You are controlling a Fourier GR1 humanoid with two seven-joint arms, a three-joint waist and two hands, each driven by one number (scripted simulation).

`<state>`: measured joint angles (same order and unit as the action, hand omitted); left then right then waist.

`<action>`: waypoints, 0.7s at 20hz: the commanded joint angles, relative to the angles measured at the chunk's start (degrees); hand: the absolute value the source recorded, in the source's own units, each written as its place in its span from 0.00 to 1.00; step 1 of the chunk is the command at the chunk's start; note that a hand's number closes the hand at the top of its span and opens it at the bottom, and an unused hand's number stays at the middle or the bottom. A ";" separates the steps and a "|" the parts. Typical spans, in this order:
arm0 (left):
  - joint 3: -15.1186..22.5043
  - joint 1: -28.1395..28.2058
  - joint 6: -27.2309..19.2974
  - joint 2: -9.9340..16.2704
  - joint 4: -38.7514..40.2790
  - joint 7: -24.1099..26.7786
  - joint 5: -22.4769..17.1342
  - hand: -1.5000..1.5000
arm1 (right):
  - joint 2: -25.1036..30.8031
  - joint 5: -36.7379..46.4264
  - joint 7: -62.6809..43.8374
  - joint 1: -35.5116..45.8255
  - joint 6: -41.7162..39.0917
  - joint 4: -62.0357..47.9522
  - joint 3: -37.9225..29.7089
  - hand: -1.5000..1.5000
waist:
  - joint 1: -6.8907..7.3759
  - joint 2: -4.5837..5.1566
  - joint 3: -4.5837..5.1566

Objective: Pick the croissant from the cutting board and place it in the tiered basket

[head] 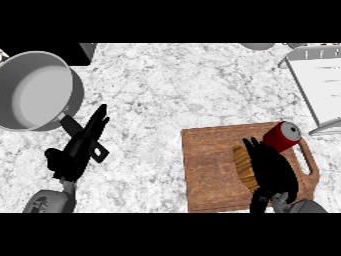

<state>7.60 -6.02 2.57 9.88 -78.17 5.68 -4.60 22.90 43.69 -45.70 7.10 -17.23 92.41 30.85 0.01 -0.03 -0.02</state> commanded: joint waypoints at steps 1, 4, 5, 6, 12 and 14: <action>0.03 -1.09 -1.02 -2.86 2.12 0.86 2.22 0.50 | -5.02 3.29 3.02 1.46 0.96 -5.65 -1.65 0.00 | 0.04 0.04 0.02; 0.43 2.53 0.25 -1.38 -1.62 0.35 1.29 0.50 | -2.78 1.86 9.02 -1.45 6.01 -0.03 -1.87 1.00 | 0.06 -0.03 0.01; -2.05 -1.87 1.29 0.14 1.01 -1.17 0.48 0.50 | -2.57 3.46 12.05 -0.18 6.91 -2.58 -1.39 1.00 | -0.01 0.05 0.01; 0.25 2.59 0.76 -1.05 -2.71 -0.74 1.59 0.50 | -4.00 3.62 13.20 2.23 8.00 -6.50 -3.57 1.00 | 0.30 0.03 0.00; -2.58 -1.84 1.92 -2.50 1.26 -1.73 1.65 0.50 | -6.28 7.72 14.73 -0.51 5.77 -2.74 -4.42 1.00 | -0.04 0.01 0.03; -2.89 0.11 2.39 -2.15 -0.16 0.03 2.29 0.50 | -9.15 9.43 14.03 1.22 5.45 -4.59 -4.60 1.00 | 0.05 0.01 0.03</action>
<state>5.71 -5.49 4.27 8.07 -77.94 6.15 -2.71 17.21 50.90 -31.85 7.46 -10.04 88.54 26.52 -0.03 -0.24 0.24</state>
